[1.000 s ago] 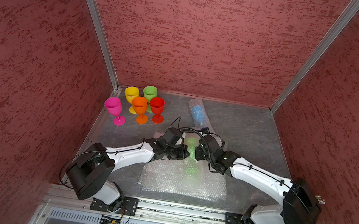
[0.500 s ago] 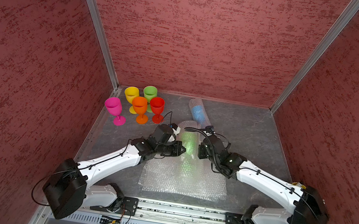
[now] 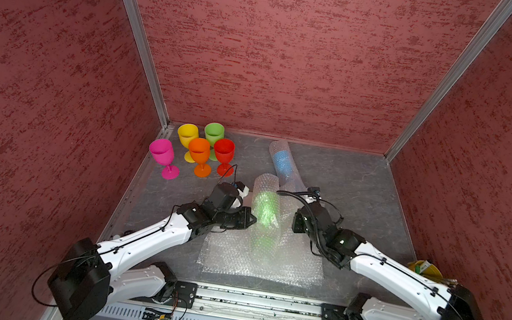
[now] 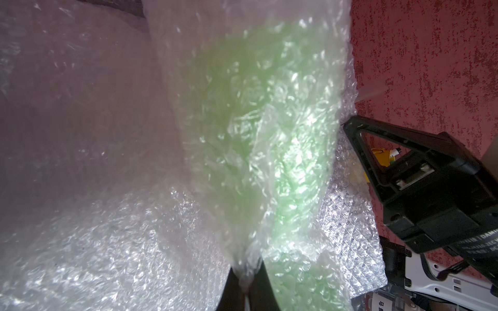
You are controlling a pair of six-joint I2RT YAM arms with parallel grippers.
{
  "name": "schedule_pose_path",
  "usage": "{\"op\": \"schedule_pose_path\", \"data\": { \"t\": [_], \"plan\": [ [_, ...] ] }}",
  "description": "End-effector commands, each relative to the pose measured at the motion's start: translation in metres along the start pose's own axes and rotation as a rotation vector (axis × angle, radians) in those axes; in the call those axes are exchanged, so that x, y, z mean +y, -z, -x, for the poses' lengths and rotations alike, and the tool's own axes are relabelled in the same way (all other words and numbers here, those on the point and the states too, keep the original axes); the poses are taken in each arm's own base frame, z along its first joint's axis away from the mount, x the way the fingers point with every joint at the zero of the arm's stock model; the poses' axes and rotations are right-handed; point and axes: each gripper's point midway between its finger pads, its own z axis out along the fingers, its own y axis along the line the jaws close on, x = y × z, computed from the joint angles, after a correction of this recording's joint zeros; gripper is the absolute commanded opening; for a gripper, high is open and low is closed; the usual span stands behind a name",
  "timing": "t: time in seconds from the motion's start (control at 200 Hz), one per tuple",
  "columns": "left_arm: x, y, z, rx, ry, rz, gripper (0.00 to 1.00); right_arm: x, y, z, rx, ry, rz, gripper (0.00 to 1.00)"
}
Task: Unpack wine glasses from bubble wrap
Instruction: Unwrap the bubble wrap.
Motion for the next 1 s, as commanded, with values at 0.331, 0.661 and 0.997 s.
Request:
{"op": "schedule_pose_path", "data": {
  "t": [0.331,0.661,0.997],
  "plan": [
    [-0.009,-0.038,0.002,0.012,-0.012,-0.042,0.0,-0.043,0.013,-0.017,-0.051,-0.108,-0.103,0.0],
    [0.007,-0.061,-0.006,0.022,0.033,-0.005,0.05,-0.073,-0.01,-0.026,-0.019,-0.062,-0.216,0.0],
    [0.024,-0.078,-0.012,0.048,0.099,0.007,0.46,-0.068,-0.013,-0.008,0.007,-0.077,-0.223,0.78]
  ]
}}
